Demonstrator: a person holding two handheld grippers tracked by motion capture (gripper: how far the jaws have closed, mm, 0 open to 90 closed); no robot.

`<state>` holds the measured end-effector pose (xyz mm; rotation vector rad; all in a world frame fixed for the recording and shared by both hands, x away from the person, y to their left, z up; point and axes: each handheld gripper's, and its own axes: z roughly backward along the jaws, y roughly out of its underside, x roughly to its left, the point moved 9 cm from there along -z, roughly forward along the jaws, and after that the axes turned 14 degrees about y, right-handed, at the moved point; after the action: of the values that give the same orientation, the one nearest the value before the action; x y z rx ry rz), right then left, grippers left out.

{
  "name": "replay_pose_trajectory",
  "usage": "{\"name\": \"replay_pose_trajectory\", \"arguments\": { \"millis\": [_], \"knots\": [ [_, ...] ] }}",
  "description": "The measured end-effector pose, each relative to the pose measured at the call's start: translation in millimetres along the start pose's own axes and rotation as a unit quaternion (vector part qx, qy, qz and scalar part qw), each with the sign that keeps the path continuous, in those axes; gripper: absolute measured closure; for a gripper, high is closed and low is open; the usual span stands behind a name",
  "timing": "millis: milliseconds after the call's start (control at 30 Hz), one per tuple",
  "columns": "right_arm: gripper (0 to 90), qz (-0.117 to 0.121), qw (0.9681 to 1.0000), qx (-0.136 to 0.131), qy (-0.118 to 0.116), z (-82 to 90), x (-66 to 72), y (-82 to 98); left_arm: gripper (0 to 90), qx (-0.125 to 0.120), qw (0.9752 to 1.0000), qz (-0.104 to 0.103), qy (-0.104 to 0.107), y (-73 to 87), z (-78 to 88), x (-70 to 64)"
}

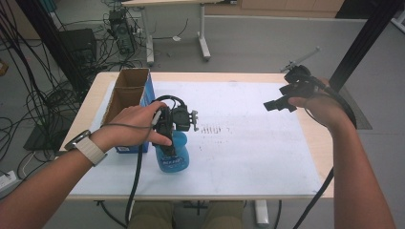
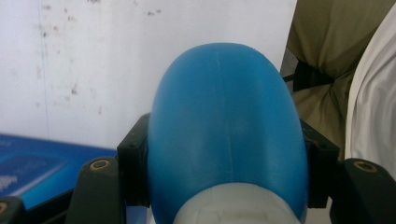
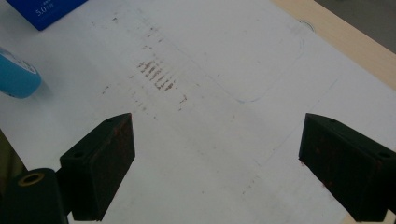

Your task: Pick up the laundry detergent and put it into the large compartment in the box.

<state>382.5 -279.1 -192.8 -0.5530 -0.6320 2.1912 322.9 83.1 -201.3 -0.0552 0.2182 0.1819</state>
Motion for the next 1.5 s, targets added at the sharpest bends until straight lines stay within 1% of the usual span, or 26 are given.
{"name": "replay_pose_trajectory", "arguments": {
  "millis": [67,133,200,233,400,433,533,633,667,733,867,900,967,1000,1033,1067,1133,1200,1233,1267,1333,1367,1400,1433,1467,1500],
  "knots": [
    [10.8,0.003,1.0,0.0,-0.001,-1.5,0.5,-1.3,36.9,0.0,1.0,0.005,-0.002,0.7,1.1,-0.9],
    [10.8,0.007,1.0,-0.001,-0.005,-4.0,1.5,-3.8,36.9,-0.004,0.9994,0.035,-0.004,3.6,4.6,-4.4],
    [10.8,0.009,0.9999,-0.001,-0.006,-4.6,2.1,-4.9,37.0,-0.008,0.999,0.044,-0.004,4.8,6.0,-4.9],
    [10.8,0.013,0.9999,-0.003,-0.008,-5.3,3.1,-7.2,36.9,-0.015,0.9978,0.065,-0.001,6.9,8.4,-5.8],
    [10.7,0.022,0.9996,-0.009,-0.012,-5.5,5.6,-13.1,36.9,-0.027,0.9932,0.113,0.001,11.0,13.7,-7.7],
    [10.7,0.022,0.9996,-0.009,-0.012,-5.5,5.6,-13.1,36.9,-0.027,0.9932,0.113,0.001,11.0,13.7,-7.7],
    [10.8,0.029,0.9994,-0.012,-0.016,-7.0,8.3,-16.7,36.9,-0.037,0.988,0.15,0.002,15.5,16.4,-7.3],
    [10.8,0.033,0.9991,-0.016,-0.02,-8.5,9.9,-18.3,36.9,-0.043,0.9853,0.165,0.005,17.5,17.8,-6.1],
    [10.8,0.035,0.9991,-0.015,-0.02,-8.8,10.4,-18.7,36.9,-0.044,0.9836,0.175,0.006,18.3,18.3,-5.3],
    [10.8,0.037,0.999,-0.016,-0.021,-9.0,10.6,-19.0,36.9,-0.042,0.983,0.179,0.005,18.3,18.5,-5.2],
    [10.8,0.036,0.9989,-0.021,-0.022,-8.8,9.3,-17.9,36.9,-0.049,0.977,0.208,-0.001,18.5,23.8,-6.3],
    [10.8,0.036,0.9989,-0.021,-0.022,-8.8,9.3,-17.9,36.9,-0.049,0.977,0.208,-0.001,18.5,23.8,-6.3],
    [10.8,0.038,0.9987,-0.023,-0.024,-8.8,8.7,-16.8,36.9,-0.053,0.9726,0.226,-0.003,17.7,29.4,-6.7],
    [10.8,0.038,0.9987,-0.023,-0.024,-8.8,8.7,-16.8,36.9,-0.053,0.9726,0.226,-0.003,17.7,29.4,-6.7],
    [10.8,0.037,0.9987,-0.025,-0.026,-8.9,8.2,-15.7,36.9,-0.055,0.9704,0.235,-0.005,17.2,32.7,-6.8],
    [10.8,0.037,0.9987,-0.025,-0.026,-8.9,8.2,-15.7,36.9,-0.055,0.9704,0.235,-0.005,17.2,32.7,-6.8],
    [10.8,0.036,0.9986,-0.027,-0.026,-9.1,6.9,-14.3,36.9,-0.053,0.967,0.249,-0.011,14.4,37.4,-7.8],
    [10.8,0.035,0.9986,-0.028,-0.027,-9.3,6.2,-13.1,36.9,-0.063,0.962,0.265,-0.015,13.9,40.9,-8.4],
    [10.8,0.035,0.9987,-0.027,-0.027,-9.3,6.1,-12.7,36.9,-0.063,0.9612,0.268,-0.016,13.3,42.7,-8.4],
    [10.8,0.035,0.9986,-0.028,-0.028,-9.5,5.7,-12.1,36.9,-0.063,0.9591,0.275,-0.018,12.5,44.6,-8.9],
    [10.8,0.034,0.9986,-0.029,-0.027,-9.4,5.4,-11.5,36.9,-0.064,0.9581,0.279,-0.018,12.4,46.0,-8.9],
    [10.8,0.034,0.9986,-0.029,-0.027,-9.8,4.7,-10.9,36.9,-0.065,0.9554,0.287,-0.02,11.6,49.3,-10.1],
    [10.8,0.034,0.9986,-0.029,-0.027,-9.8,4.7,-10.9,36.9,-0.065,0.9554,0.287,-0.02,11.6,49.3,-10.1],
    [10.8,0.034,0.9987,-0.028,-0.027,-10.1,4.6,-10.8,36.9,-0.066,0.9542,0.291,-0.019,11.6,50.7,-10.1],
    [10.8,0.035,0.9986,-0.028,-0.028,-10.6,4.3,-10.8,36.9,-0.071,0.9513,0.299,-0.019,12.0,53.6,-10.4],
    [10.8,0.035,0.9986,-0.028,-0.028,-10.6,4.3,-10.8,36.9,-0.071,0.9513,0.299,-0.019,12.0,53.6,-10.4]
  ]
}}
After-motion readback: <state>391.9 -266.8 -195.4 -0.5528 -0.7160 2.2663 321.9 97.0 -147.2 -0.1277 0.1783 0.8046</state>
